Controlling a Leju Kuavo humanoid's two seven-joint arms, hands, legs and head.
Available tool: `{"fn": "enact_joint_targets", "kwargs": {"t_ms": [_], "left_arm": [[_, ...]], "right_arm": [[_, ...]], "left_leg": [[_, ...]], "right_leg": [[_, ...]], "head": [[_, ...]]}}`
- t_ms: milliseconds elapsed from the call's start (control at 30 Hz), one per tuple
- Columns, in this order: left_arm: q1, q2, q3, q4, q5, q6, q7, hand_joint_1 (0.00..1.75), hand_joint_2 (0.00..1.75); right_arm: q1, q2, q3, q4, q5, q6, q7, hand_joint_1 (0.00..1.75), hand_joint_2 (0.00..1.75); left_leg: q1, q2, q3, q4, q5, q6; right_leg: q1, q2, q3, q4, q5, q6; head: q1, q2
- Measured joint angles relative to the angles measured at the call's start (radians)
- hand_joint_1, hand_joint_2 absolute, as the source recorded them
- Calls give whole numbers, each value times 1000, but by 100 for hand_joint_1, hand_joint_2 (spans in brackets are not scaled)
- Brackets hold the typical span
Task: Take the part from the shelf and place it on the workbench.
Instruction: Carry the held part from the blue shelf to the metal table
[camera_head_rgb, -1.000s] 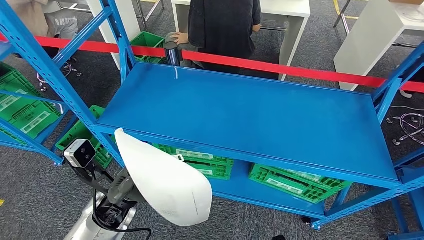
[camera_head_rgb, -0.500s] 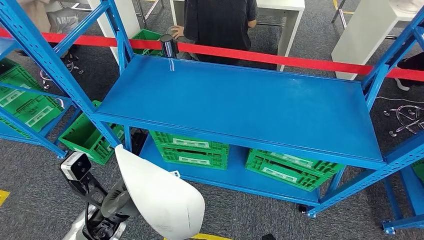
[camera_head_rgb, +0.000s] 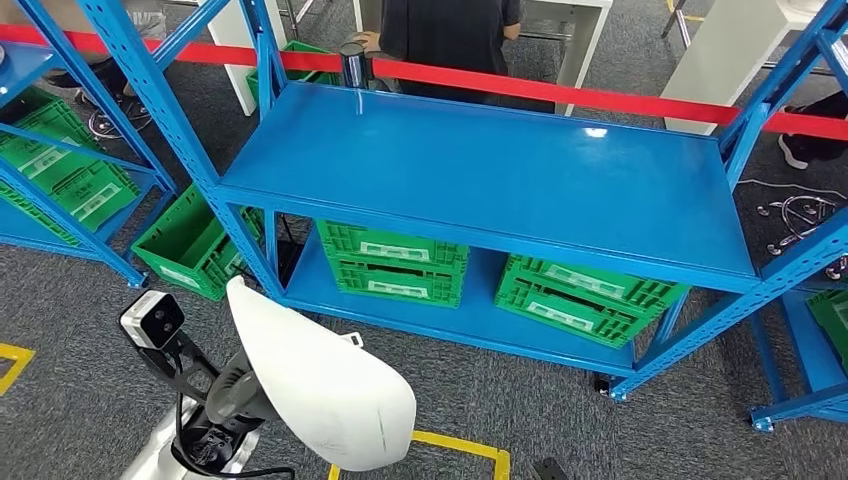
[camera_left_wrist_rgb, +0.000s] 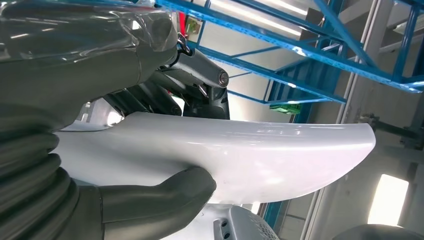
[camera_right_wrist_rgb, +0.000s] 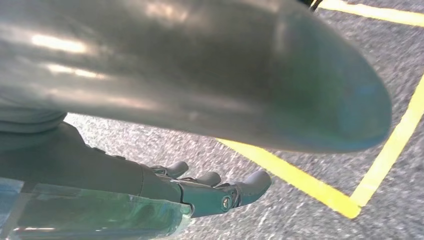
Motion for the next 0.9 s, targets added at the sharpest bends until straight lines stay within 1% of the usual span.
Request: {"fn": "enact_joint_targets", "kwargs": {"t_ms": [33,67,100,133,167,200,233,267,300,333,367,400,433,467,500,533,567,600,633,667,700,733,767,800,833,867,900], "left_arm": [[-2,0,-2,0,-1,-1,-4,175,175],[-4,0,-3,0,-1,-2,-7,175,175],[-6,0,-3,0,-2,-4,-10,175,175],[-6,0,-4,0,-2,-4,-11,175,175],[-6,0,-6,0,-2,-5,-12,175,175],[-6,1,-7,0,-2,-5,-12,175,175],[-6,1,-8,0,-2,-5,-12,175,175],[-6,1,-10,0,-2,-5,-13,175,175],[-6,1,-12,0,-2,-5,-13,175,175],[-6,2,-13,0,-2,-5,-13,175,175],[-6,2,-15,0,-2,-5,-13,175,175],[-6,2,-16,0,-2,-5,-13,175,175],[-6,2,-17,0,-2,-5,-15,175,175],[-7,2,-17,0,-2,-6,-17,175,175],[-7,2,-17,0,-1,-8,-21,175,175],[-8,2,-17,0,-1,-11,-25,175,175],[-9,2,-17,-1,-1,-13,-29,175,175],[-9,2,-17,-1,0,-16,-31,175,175],[-9,3,-17,-1,0,-17,-32,175,175],[-10,3,-17,0,0,-18,-32,175,175],[-10,2,-17,0,0,-19,-32,175,175],[-11,2,-18,0,0,-19,-33,175,175],[-11,1,-18,0,0,-19,-33,175,175],[-11,1,-18,0,0,-19,-34,175,175],[-10,1,-18,0,0,-19,-34,175,175],[-10,1,-18,0,0,-19,-34,175,175],[-10,1,-18,1,0,-19,-34,175,175]], "right_arm": [[-1,-3,0,0,0,1,3,0,0],[-1,-4,-1,0,0,3,5,0,0],[1,-6,-1,0,0,4,7,0,0],[3,-5,0,0,0,6,8,0,0],[5,-6,0,0,0,6,9,0,0],[6,-6,0,0,0,7,9,0,0],[5,-6,-1,0,0,7,9,0,0],[5,-6,-1,-1,0,7,10,0,0],[6,-7,-1,-1,0,7,10,0,0],[6,-7,-1,-1,0,7,10,0,0],[7,-7,-1,-1,0,7,10,0,0],[7,-7,-1,-1,1,7,10,0,0],[7,-7,-1,-1,2,7,10,0,0],[7,-6,-1,-2,3,7,10,0,0],[8,-6,0,-3,4,7,10,0,0],[9,-6,0,-4,5,6,10,0,0],[10,-6,0,-5,6,6,10,0,0],[12,-8,0,-6,7,5,10,0,0],[15,-10,0,-6,8,4,10,0,0],[18,-11,0,-6,9,3,10,0,0],[21,-12,0,-6,10,3,10,0,0],[23,-14,0,-6,10,2,10,0,0],[24,-16,0,-6,11,1,10,0,0],[24,-17,1,-6,11,0,10,0,0],[25,-19,1,-6,11,0,10,0,0],[25,-21,1,-6,11,-1,10,0,0],[26,-22,1,-6,11,-1,10,0,0]], "left_leg": [[-1,0,-8,6,8,-5],[-1,1,-14,10,17,-10],[0,1,-16,11,25,-16],[3,0,-19,13,27,-22],[5,-2,-24,23,9,-29],[8,-4,-32,49,-28,-36],[12,-6,-44,95,-82,-44],[15,-6,-58,160,-140,-51],[18,-6,-71,231,-182,-57],[21,-6,-76,289,-201,-60],[23,-6,-67,319,-197,-61],[24,-6,-39,309,-175,-59],[24,-7,8,261,-150,-54],[22,-9,67,185,-141,-46],[20,-11,125,102,-145,-38],[16,-13,167,40,-155,-30],[11,-15,190,1,-166,-22],[7,-15,195,-12,-165,-16],[6,-14,190,-17,-154,-8],[7,-11,183,-23,-141,0],[8,-8,173,-30,-127,8],[10,-6,159,-35,-111,14],[8,-5,143,-34,-98,17],[7,-4,126,-33,-84,18],[5,-4,108,-30,-71,17],[5,-3,90,-27,-58,16],[5,-3,70,-21,-47,13]], "right_leg": [[2,1,37,-58,-13,-7],[5,2,53,-90,-25,-15],[6,2,50,-96,-26,-24],[4,1,42,-94,-19,-30],[2,-1,34,-92,-10,-39],[-1,-3,25,-93,1,-47],[-3,-4,15,-93,13,-52],[-2,-5,2,-92,25,-55],[-1,-5,-12,-91,38,-55],[0,-5,-27,-89,51,-53],[0,-5,-43,-87,63,-52],[1,-5,-59,-85,74,-49],[2,-4,-72,-83,83,-47],[2,-3,-81,-83,92,-44],[3,-3,-88,-82,100,-39],[3,-2,-92,-83,109,-32],[0,-2,-94,-85,118,-25],[-1,-2,-96,-88,127,-16],[-3,-3,-98,-89,132,-10],[-4,-2,-104,-83,127,-9],[-3,-2,-114,-63,104,-12],[-2,-2,-132,-20,65,-19],[-3,-1,-153,41,16,-25],[-3,-1,-172,111,-26,-27],[-4,-1,-184,175,-49,-22],[-4,-1,-182,211,-49,-12],[-4,-1,-163,213,-31,1]], "head": [[-1,0],[-2,0],[-3,0],[-2,0],[-2,0],[-3,0],[-3,0],[-4,0],[-4,0],[-4,0],[-4,0],[-4,0],[-4,0],[-4,0],[-4,0],[-4,0],[-4,0],[-4,0],[-4,0],[-4,0],[-2,0],[-1,0],[0,0],[1,0],[1,0],[1,0],[1,0]]}}
